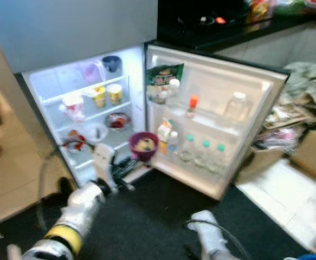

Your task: Restocking fridge

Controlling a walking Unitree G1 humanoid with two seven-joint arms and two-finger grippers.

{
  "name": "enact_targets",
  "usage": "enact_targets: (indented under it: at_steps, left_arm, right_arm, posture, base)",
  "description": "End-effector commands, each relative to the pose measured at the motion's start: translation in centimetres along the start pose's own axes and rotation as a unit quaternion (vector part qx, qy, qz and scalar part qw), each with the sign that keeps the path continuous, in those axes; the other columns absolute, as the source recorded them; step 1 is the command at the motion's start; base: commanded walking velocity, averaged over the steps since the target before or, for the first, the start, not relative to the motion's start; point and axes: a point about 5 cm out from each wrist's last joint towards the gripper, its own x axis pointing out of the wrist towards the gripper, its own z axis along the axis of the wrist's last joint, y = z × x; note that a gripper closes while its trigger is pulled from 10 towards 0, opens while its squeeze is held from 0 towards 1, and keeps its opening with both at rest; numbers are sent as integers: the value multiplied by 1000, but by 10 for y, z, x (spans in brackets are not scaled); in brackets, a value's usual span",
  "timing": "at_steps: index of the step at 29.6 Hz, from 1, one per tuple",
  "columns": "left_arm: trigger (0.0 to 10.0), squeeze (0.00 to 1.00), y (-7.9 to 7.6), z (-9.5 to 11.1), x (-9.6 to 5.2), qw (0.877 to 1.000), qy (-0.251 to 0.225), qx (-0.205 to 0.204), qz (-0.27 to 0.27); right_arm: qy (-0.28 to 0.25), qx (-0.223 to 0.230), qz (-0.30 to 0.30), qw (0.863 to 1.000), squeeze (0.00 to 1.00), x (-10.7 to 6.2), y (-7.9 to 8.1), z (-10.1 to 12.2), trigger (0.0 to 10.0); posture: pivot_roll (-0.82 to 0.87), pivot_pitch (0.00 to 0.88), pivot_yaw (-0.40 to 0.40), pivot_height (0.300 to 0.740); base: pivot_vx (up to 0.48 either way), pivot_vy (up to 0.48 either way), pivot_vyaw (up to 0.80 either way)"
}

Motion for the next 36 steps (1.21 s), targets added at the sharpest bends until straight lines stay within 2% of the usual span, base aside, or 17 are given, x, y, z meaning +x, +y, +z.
enact_targets:
  at_steps: [1,6,9,21,36]
  left_arm:
    - [10000,0,5,8,0,1000,-14,13,5]
    - [10000,0,6,9,1,1000,-13,14,10]
    - [10000,0,10,12,2,999,-21,2,32]
    - [10000,0,13,15,0,999,-33,6,35]
    - [10000,0,12,16,1,999,-28,17,27]
  right_arm:
    - [-11,-1,1,1000,0,2,4,5,10000]
    - [-14,5,-1,1000,0,2,4,6,10000]
    - [-17,7,2,1000,0,2,4,8,10000]
    - [-18,9,4,1000,0,2,4,8,10000]
    - [-17,14,6,1000,0,3,6,6,10000]
  posture:
    - [-72,0,4,740]
    - [-75,0,4,740]
    - [-77,0,6,740]
    - [-79,0,8,740]
    - [-78,0,10,740]
  base:
    - [0,-442,800]
    - [0,-428,461]
    - [0,0,0]
    - [0,0,0]
    - [323,0,0]
